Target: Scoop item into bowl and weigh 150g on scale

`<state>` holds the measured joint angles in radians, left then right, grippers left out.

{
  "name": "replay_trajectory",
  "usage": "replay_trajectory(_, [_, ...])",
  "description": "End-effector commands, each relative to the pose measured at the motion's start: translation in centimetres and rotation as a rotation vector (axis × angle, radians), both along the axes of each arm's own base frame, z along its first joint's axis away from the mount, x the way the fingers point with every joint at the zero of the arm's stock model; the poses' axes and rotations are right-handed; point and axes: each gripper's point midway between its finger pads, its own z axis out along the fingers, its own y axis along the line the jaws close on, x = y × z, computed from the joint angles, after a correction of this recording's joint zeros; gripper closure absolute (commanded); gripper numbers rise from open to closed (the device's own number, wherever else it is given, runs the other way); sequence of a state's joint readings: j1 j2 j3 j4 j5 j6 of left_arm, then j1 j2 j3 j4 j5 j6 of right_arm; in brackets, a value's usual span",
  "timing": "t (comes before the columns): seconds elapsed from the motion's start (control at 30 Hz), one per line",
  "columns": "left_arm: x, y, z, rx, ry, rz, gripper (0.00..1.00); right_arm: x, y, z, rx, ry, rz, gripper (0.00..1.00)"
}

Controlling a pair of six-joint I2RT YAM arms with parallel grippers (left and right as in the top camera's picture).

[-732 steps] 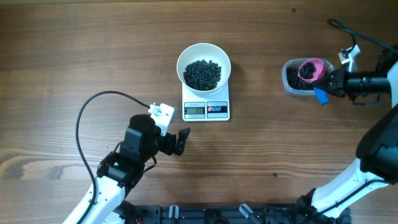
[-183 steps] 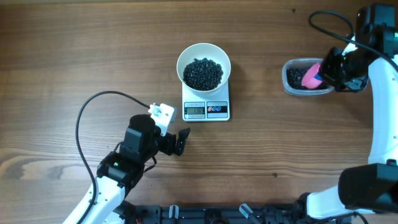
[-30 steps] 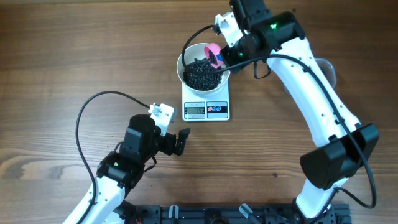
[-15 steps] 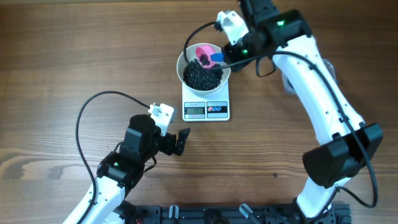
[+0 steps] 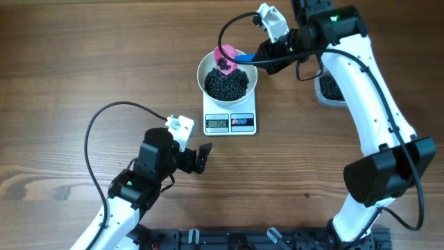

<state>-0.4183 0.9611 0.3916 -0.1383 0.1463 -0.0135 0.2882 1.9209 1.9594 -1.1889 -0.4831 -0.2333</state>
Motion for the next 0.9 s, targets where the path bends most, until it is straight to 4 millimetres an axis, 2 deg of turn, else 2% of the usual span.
replay_trajectory(0.0, [0.1,0.2,0.0,-0.005,-0.001,0.015,0.0,0.4,-0.3,2.0,0.13,-0.001,0.015,0.96])
replay_trajectory(0.07, [0.1,0.2,0.0,-0.004,-0.001,0.015,0.0,0.7,-1.7,3.3,0.188,-0.005,-0.01,0.96])
replay_trajectory(0.13, [0.1,0.2,0.0,-0.005,-0.001,0.015,0.0,1.0,-4.0,4.4,0.207,-0.021,-0.058,0.96])
replay_trajectory(0.3, [0.1,0.2,0.0,-0.004,-0.001,0.015,0.0,-0.6,-12.7,6.4,0.181,-0.015,-0.235,0.96])
replay_trajectory(0.37, [0.1,0.2,0.0,-0.004,-0.001,0.015,0.0,-1.5,-16.3,5.7,0.119,0.029,-0.332,0.96])
replay_trajectory(0.4, [0.1,0.2,0.0,-0.004,-0.001,0.015,0.0,-2.4,-18.9,4.6,0.044,0.08,-0.407,0.96])
replay_trajectory(0.53, [0.1,0.2,0.0,-0.004,-0.001,0.015,0.0,-4.4,-24.5,2.8,-0.104,0.173,-0.576,0.96])
replay_trajectory(0.73, [0.1,0.2,0.0,-0.004,-0.001,0.015,0.0,-5.8,-28.9,1.6,-0.351,0.24,-0.806,0.96])
replay_trajectory(0.87, [0.1,0.2,0.0,-0.004,-0.001,0.015,0.0,-5.6,-28.3,1.7,-0.542,0.203,-0.826,0.96])
